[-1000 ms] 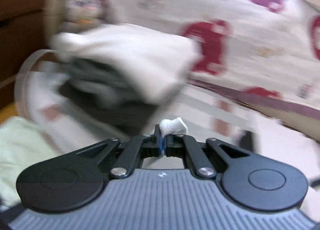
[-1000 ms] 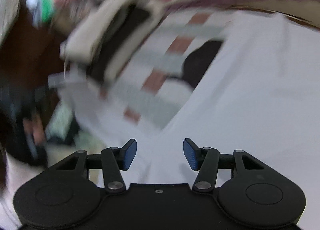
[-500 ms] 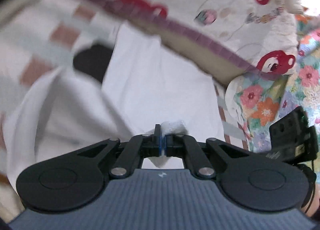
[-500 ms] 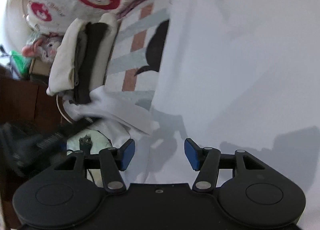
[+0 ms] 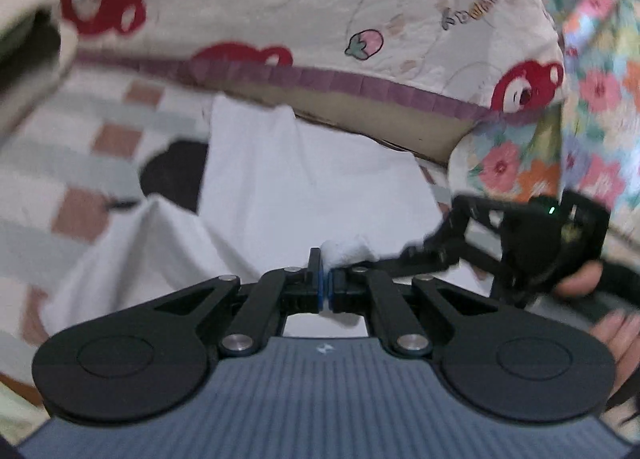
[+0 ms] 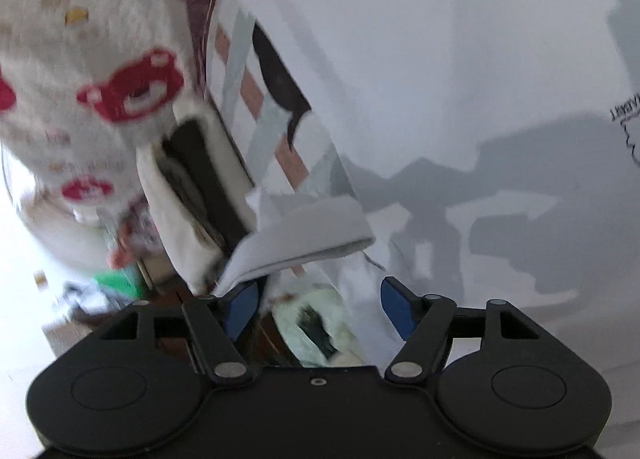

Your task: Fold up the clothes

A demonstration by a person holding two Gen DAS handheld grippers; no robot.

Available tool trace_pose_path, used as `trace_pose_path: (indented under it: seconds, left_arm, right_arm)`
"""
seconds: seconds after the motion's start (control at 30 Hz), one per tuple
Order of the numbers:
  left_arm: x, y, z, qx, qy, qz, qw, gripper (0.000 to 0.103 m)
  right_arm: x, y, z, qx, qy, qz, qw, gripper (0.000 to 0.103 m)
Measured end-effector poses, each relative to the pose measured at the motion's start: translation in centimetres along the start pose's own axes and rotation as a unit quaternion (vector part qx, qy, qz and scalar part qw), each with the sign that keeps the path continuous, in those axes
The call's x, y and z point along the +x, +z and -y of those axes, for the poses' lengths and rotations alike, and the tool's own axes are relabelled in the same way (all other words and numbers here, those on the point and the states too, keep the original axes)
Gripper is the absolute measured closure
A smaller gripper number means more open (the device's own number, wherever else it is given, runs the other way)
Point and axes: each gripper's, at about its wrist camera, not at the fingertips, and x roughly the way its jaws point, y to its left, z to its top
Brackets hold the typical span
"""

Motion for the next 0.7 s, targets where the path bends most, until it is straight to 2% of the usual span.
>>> trace_pose_path:
  seconds: [0.07, 0.3, 0.4, 0.5, 0.6, 0.67, 0.7]
  left_arm:
    - [0.0, -0.1, -0.1, -0.005, -0.004, -0.002, 1.0, 0.102]
    - [1.1, -0.5, -1.2, -0.045, -0.025, -0.028, 0.9983, 0.102]
    - [2.8, -1.0, -1.7, -0.031, -0.031, -0.07, 0.9966, 0.102]
    - [3.7, -1.7, -2.9, -0.079, -0.082, -0.098, 0.9886, 0.102]
    - [3.5, -1.7, -3.0, -0.089, -0.105, -0.087, 0.9866, 0.101]
    - [3.1, -1.6, -2.5, -0.072, -0.11, -0.075, 0.9885, 0.102]
    - [3.0, -1.6, -2.3, -0.07, -0.119, -0.074, 0.9877, 0.102]
  right_arm:
    - [-0.2, -0.1, -0.1, 0.015, 0.004, 0.021, 1.0, 0.029]
    - [-1.3, -0.1, -0.6, 0.001, -0.012, 0.033, 0.999, 0.029]
    - [-2.1, -0.1, -0.2, 0.006, -0.014, 0.038, 0.999, 0.029]
    - [-2.5, 0.1, 0.0, 0.009, -0.005, 0.043, 0.999, 0.029]
    - [-1.2, 0.1, 0.0, 0.013, -0.011, 0.024, 1.0, 0.029]
    - [-0.2, -0.1, 0.2, 0.022, -0.015, 0.009, 1.0, 0.029]
    - [-0.2, 0.1, 0.2, 0.027, -0.012, 0.017, 0.999, 0.029]
